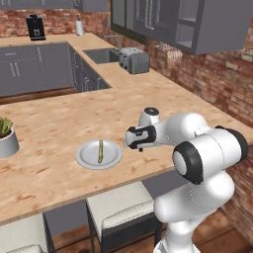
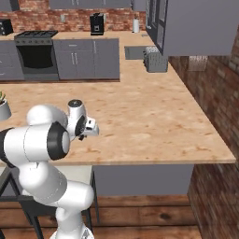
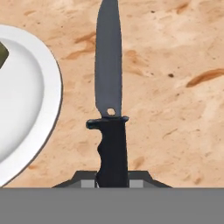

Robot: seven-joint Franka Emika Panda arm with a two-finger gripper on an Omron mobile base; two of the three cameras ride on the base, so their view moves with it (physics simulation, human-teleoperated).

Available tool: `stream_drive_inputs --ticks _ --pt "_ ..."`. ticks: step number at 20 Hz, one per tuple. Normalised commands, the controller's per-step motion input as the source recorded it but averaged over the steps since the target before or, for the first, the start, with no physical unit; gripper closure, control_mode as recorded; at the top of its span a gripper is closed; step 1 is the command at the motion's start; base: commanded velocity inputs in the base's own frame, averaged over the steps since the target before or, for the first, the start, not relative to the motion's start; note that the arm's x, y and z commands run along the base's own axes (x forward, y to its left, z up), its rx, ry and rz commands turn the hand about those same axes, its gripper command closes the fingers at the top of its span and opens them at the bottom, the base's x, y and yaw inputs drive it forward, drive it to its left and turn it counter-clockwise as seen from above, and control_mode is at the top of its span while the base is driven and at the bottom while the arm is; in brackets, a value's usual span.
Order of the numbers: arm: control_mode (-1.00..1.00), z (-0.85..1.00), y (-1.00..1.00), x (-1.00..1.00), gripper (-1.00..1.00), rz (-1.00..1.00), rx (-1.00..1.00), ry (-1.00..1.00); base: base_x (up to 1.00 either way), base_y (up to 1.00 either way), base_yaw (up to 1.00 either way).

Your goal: Retrieve the butter from the fridge and place it on a plate on the dining table. Then retrieve the butter knife by the fridge and place it near the plate.

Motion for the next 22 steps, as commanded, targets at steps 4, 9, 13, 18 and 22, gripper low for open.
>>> stream_drive_inputs --ticks 4,9,13,18,22 --pt "-1.0 -0.1 0.02 0.09 1.0 -0.01 0.02 0.02 0.0 0.0 0.0" --pt "-1.0 -0.01 0.04 0.16 1.0 0.0 0.0 0.0 0.0 0.0 0.0" --pt "-1.0 -0.06 0.03 0.16 1.0 0.0 0.0 0.0 0.0 0.0 0.0" --pt "-1.0 -0.2 0.05 0.15 1.0 0.0 0.0 0.0 0.0 0.0 0.0" --pt "-1.0 -0.22 0.08 0.08 1.0 0.0 0.0 0.0 0.0 0.0 0.0"
